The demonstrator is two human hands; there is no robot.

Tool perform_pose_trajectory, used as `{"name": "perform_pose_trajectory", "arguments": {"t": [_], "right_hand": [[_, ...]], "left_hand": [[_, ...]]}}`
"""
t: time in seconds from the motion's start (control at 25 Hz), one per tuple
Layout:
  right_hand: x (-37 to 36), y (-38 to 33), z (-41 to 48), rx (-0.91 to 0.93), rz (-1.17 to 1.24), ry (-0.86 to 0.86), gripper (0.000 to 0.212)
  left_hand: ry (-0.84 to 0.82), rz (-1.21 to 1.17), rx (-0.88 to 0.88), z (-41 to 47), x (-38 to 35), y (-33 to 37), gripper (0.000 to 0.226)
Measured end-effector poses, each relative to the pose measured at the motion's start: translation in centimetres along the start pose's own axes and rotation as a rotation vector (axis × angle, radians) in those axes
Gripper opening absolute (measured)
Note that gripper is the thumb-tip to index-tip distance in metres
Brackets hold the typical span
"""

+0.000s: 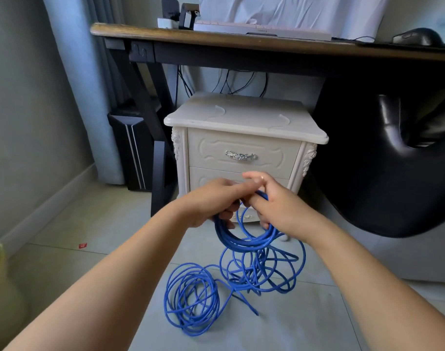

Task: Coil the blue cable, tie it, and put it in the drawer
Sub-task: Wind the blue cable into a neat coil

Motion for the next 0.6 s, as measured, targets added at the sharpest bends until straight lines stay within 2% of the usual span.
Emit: {"name": "perform_pose_trajectory", "arguments": {"t": [0.08, 0.16, 0.28, 0.32, 0.4, 0.44, 0.48, 0.6], "right_hand": [[0.0, -0.2, 0.0, 0.014, 0.022, -0.009, 0.055], [0.5, -0.4, 0.1, 0.029, 0.196, -0.013, 0.061], [1.2, -0.1, 0.0, -0.015, 0.504, -0.093, 0.039], [1.3, 0.3, -0.1, -0.047, 0.494, -0.123, 0.047], [1.4, 1.7, -0.1, -0.127, 0.358, -0.142, 0.084], [1.4, 2.2, -0.1, -0.144, 0.305, -0.132, 0.091], [1.5, 2.7, 0.2, -0.137, 0.294, -0.112, 0.088], [2.1, 2.3, 0.5, -0.051, 0.495, -0.029, 0.036]], "left_hand": [[0.062, 0.018, -0.071, 0.2, -0.5, 0.3, 0.039], [0.103, -0.035, -0.121, 0.3, -0.6, 0.7, 0.039], [0.160, -0.132, -0.143, 0.1, -0.1, 1.3, 0.042], [0.191, -0.157, -0.145, 0.1, 0.2, 1.3, 0.043], [0.245, -0.203, -0.134, -0.1, 0.9, 1.3, 0.040], [0.265, -0.227, -0.125, -0.2, 1.2, 1.2, 0.039], [0.283, -0.256, -0.111, -0.2, 1.4, 1.0, 0.038], [0.344, -0.340, -0.072, -0.2, 2.1, 0.6, 0.039]]}}
Point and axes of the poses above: each hand's wrist, its own z-axis towards the middle knuckle, its own x-axis out of the back of the hand, y = z × x, the point moved 5 cm from there along z, towards the middle knuckle, and after that the axes turned 6 degrees about z, right-handed, at the moved point
